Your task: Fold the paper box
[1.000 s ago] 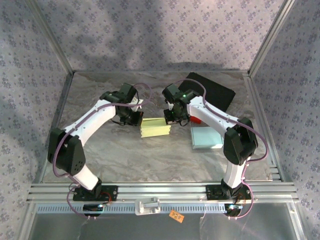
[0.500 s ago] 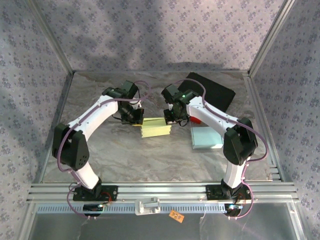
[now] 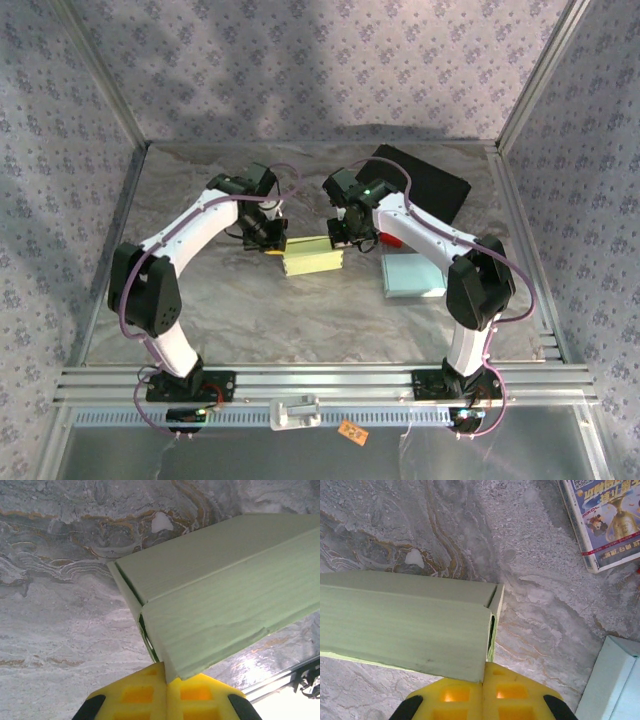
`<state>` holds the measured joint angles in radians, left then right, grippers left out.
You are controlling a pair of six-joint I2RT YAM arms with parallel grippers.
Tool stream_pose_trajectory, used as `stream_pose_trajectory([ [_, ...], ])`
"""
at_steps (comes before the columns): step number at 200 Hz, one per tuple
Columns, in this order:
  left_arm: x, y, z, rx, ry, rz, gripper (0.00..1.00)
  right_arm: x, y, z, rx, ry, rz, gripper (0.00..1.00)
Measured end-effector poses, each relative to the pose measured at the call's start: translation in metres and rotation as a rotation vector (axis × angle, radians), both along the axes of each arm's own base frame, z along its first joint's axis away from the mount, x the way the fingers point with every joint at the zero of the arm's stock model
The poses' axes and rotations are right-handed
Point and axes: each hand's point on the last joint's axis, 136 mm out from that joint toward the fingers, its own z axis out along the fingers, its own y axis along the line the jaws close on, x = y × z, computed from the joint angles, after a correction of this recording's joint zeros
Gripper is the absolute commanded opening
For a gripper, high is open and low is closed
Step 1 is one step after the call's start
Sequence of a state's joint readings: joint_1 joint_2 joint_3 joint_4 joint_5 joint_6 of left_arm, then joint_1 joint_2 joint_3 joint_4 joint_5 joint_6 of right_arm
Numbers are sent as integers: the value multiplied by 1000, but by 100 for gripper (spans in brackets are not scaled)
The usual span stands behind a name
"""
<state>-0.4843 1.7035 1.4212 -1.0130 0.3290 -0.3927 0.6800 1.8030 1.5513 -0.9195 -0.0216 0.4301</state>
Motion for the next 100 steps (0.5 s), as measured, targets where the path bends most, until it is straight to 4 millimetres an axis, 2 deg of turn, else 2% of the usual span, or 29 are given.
stream_pose_trajectory([
  [19, -2, 1, -7, -5, -13, -9, 0, 0, 1, 0, 2, -3, 3, 0],
  [71, -2, 1, -10, -37, -78, -17, 0, 1, 2, 0, 1, -8, 4, 0],
  [100, 0, 0, -10, -38, -88, -16, 0, 0, 2, 1, 7, -4, 0, 24],
])
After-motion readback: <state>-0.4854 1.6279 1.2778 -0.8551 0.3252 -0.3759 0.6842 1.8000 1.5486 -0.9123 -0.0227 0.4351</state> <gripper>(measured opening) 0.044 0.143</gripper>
